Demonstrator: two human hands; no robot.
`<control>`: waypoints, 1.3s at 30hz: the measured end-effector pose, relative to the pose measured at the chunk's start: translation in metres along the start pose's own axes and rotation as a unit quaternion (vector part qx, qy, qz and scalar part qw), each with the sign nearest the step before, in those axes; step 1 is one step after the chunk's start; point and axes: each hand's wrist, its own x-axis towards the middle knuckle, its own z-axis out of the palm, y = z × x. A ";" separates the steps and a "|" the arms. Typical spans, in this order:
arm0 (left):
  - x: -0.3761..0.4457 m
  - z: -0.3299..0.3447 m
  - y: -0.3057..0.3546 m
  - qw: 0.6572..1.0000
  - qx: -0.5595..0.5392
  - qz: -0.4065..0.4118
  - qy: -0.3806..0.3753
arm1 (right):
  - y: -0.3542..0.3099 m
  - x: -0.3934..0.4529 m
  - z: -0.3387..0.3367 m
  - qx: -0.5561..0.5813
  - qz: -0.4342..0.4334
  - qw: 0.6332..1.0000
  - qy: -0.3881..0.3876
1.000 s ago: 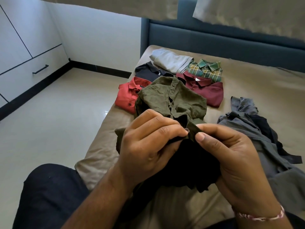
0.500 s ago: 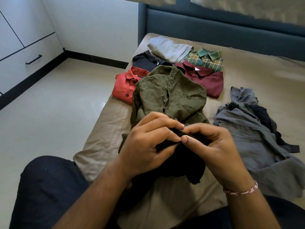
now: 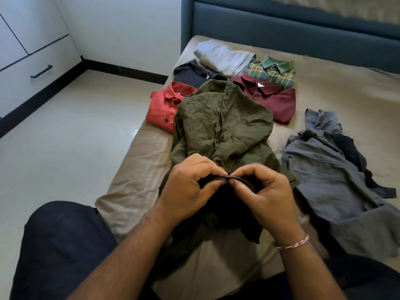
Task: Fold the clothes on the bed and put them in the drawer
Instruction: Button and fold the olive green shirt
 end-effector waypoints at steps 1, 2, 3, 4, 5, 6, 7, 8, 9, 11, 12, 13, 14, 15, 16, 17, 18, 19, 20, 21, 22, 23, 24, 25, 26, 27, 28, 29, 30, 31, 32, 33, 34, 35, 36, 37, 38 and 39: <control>0.000 0.000 0.000 1.000 0.004 0.001 0.002 | -0.001 -0.001 0.002 -0.019 -0.010 1.000 0.010; 0.000 0.000 0.000 1.000 0.008 0.002 0.005 | -0.001 -0.002 0.005 -0.029 -0.017 0.999 0.020; 0.001 0.000 0.001 1.000 0.013 0.003 0.007 | -0.001 -0.004 0.007 -0.033 -0.023 0.999 0.028; 0.000 0.000 0.001 1.000 0.021 0.002 0.011 | -0.001 -0.005 0.009 -0.036 -0.031 0.998 0.035; 0.000 0.001 0.003 0.999 0.029 0.001 0.017 | 0.000 -0.006 0.011 -0.039 -0.042 0.998 0.040; 0.000 0.002 0.004 0.999 0.036 -0.002 0.023 | 0.001 -0.007 0.013 -0.042 -0.056 0.997 0.042; 0.000 0.003 0.004 0.999 0.041 -0.003 0.029 | 0.003 -0.007 0.015 -0.046 -0.071 0.995 0.043; 0.001 0.003 0.004 0.998 0.047 -0.002 0.036 | 0.005 -0.007 0.017 -0.056 -0.086 0.994 0.046; 0.000 0.004 0.003 0.998 0.055 -0.001 0.044 | 0.006 -0.007 0.019 -0.069 -0.098 0.992 0.046; -0.003 0.005 0.001 0.995 0.073 0.006 0.063 | 0.007 -0.006 0.023 -0.073 -0.100 0.992 0.035; -0.005 0.006 0.001 0.994 0.084 0.011 0.071 | 0.006 -0.006 0.025 -0.058 -0.086 0.994 0.030; -0.007 0.007 0.001 0.992 0.093 0.017 0.079 | 0.005 -0.005 0.027 -0.035 -0.064 0.997 0.033; -0.008 0.008 0.001 0.991 0.100 0.025 0.090 | 0.005 -0.005 0.028 -0.010 -0.040 0.998 0.043; -0.009 0.009 0.002 0.988 0.107 0.031 0.106 | 0.007 -0.005 0.029 0.010 -0.020 0.998 0.054; -0.009 0.009 0.001 0.985 0.116 0.033 0.125 | 0.008 -0.005 0.031 0.024 -0.004 0.998 0.062; -0.008 0.007 0.000 0.981 0.127 0.032 0.140 | 0.009 -0.007 0.033 0.031 0.009 0.997 0.065; -0.006 0.004 -0.003 0.979 0.137 0.029 0.149 | 0.010 -0.008 0.035 0.029 0.015 0.997 0.065; -0.004 0.000 -0.006 0.978 0.140 0.026 0.150 | 0.010 -0.010 0.036 0.017 0.015 0.998 0.061; -0.003 -0.005 -0.009 0.980 0.134 0.024 0.147 | 0.010 -0.011 0.037 0.001 0.011 0.998 0.056; -0.002 -0.010 -0.012 0.982 0.125 0.025 0.140 | 0.009 -0.010 0.036 -0.009 0.008 0.999 0.050; -0.001 -0.015 -0.015 0.984 0.116 0.030 0.130 | 0.007 -0.009 0.034 -0.012 0.005 0.999 0.049; 0.000 -0.020 -0.017 0.987 0.109 0.037 0.116 | 0.007 -0.007 0.031 -0.006 0.002 0.999 0.047; 0.001 -0.024 -0.019 0.988 0.106 0.043 0.104 | 0.008 -0.005 0.028 -0.001 -0.002 0.999 0.046; 0.002 -0.028 -0.020 0.989 0.106 0.043 0.096 | 0.008 -0.003 0.025 0.006 -0.002 0.999 0.041; 0.003 -0.032 -0.021 0.989 0.106 0.035 0.097 | 0.008 -0.001 0.023 0.008 0.001 0.999 0.037; 0.003 -0.034 -0.022 0.989 0.100 0.018 0.103 | 0.009 0.000 0.022 0.005 0.005 0.999 0.038; 0.003 -0.037 -0.023 0.990 0.087 -0.004 0.109 | 0.010 0.000 0.021 -0.007 0.008 0.999 0.046; 0.004 -0.039 -0.024 0.991 0.072 -0.021 0.109 | 0.012 0.000 0.021 -0.020 0.011 0.998 0.054; 0.004 -0.040 -0.026 0.993 0.062 -0.032 0.097 | 0.014 0.000 0.020 -0.018 0.017 0.998 0.053; 0.004 -0.042 -0.028 0.995 0.055 -0.038 0.074 | 0.016 0.000 0.019 -0.009 0.018 0.999 0.041; 0.005 -0.044 -0.031 0.997 0.051 -0.039 0.045 | 0.017 0.000 0.019 0.001 0.020 1.000 0.021; 0.006 -0.047 -0.034 0.998 0.048 -0.037 0.015 | 0.017 -0.001 0.019 -0.002 0.017 1.000 0.006; 0.007 -0.049 -0.036 0.998 0.045 -0.036 -0.012 | 0.016 0.000 0.020 -0.008 0.014 1.000 -0.003; 0.007 -0.051 -0.038 0.998 0.038 -0.036 -0.031 | 0.016 0.000 0.021 -0.022 0.011 1.000 -0.008; 0.007 -0.053 -0.038 0.998 0.034 -0.039 -0.039 | 0.015 0.001 0.022 -0.035 0.016 0.999 -0.005; 0.007 -0.053 -0.038 0.998 0.033 -0.047 -0.032 | 0.016 0.001 0.023 -0.051 0.024 0.998 0.006; 0.006 -0.052 -0.037 0.998 0.031 -0.057 -0.013 | 0.015 0.002 0.024 -0.060 0.036 0.997 0.021; 0.006 -0.052 -0.035 0.997 0.024 -0.069 0.013 | 0.017 0.003 0.025 -0.068 0.045 0.996 0.031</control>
